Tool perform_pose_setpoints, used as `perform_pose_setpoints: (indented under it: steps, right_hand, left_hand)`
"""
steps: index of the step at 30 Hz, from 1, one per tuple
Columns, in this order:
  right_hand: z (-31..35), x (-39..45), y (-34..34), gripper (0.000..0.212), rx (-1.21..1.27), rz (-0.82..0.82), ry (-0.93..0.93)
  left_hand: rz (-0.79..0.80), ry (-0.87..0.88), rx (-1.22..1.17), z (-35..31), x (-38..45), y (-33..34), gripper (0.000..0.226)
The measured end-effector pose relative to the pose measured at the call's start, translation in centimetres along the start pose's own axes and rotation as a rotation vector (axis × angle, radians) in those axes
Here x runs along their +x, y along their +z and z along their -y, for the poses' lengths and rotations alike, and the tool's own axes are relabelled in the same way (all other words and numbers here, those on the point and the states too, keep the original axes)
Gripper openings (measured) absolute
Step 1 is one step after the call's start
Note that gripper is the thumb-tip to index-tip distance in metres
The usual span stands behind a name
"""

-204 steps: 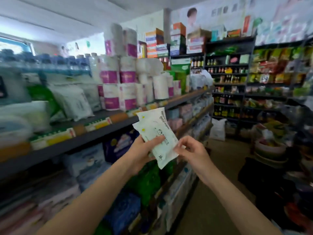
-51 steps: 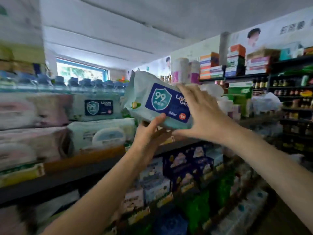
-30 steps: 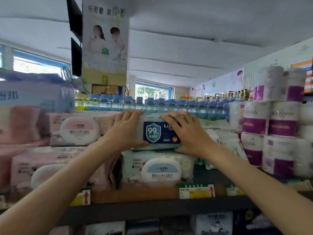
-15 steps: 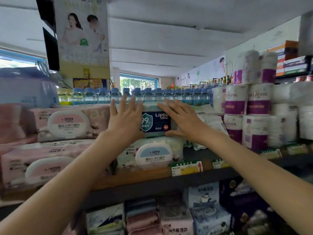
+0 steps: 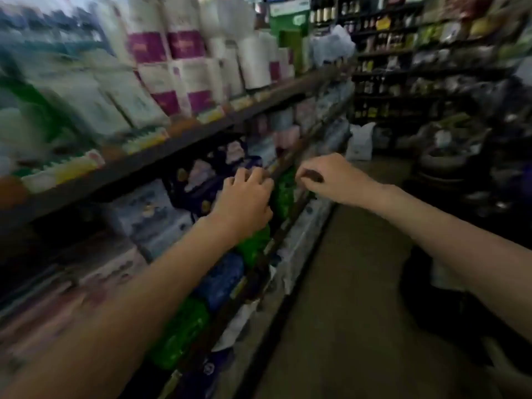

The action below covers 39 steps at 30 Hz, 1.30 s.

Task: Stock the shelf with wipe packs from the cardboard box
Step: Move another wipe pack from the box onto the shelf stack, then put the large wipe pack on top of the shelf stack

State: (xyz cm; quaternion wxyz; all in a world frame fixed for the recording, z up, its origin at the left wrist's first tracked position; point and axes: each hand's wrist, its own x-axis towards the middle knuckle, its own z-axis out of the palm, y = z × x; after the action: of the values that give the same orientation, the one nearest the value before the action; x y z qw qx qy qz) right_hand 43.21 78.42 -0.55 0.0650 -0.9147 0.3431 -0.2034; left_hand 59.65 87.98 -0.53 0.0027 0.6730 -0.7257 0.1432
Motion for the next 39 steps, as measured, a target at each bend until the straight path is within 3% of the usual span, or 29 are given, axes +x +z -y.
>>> perform_pose_setpoints:
  steps: [7,11,14,17,20,23,35,39]
  right_hand:
    - [-17.3,-27.0,2.4,0.013,-0.023,0.279,0.659]
    - [-22.9,-40.9,3.8,0.018,0.034,0.356,0.988]
    - [-26.4,-49.1,5.3,0.021,0.063,0.314,1.164]
    - [-28.6,-54.7,6.7,0.023,0.1,0.422,1.323]
    - [-30.4,-59.7,8.8,0.019,0.122,0.508,1.474]
    - [-31.9,-63.9,12.0,0.015,0.171,0.481,1.557]
    - [-38.1,-65.9,20.7,0.084,0.047,0.357,1.736]
    - [-39.1,-65.6,21.1,0.09,0.02,0.353,1.775]
  left_hand:
    - [0.311,0.644,-0.059,-22.8,2.7,10.3,0.047]
    - [0.436,0.836,-0.077,-34.5,3.3,14.4,0.047]
    - [0.536,0.895,-0.095,-42.4,3.7,17.2,0.045]
    - [0.672,0.941,-0.087,-49.0,3.6,19.9,0.042]
    - [0.757,0.988,-0.101,-53.6,3.1,22.1,0.04]
    - [0.79,1.016,-0.081,-57.1,2.9,23.7,0.039]
    - [0.841,1.006,-0.078,-63.3,3.2,28.8,0.043]
    - [0.869,0.906,-0.197,-63.6,2.5,29.5,0.052]
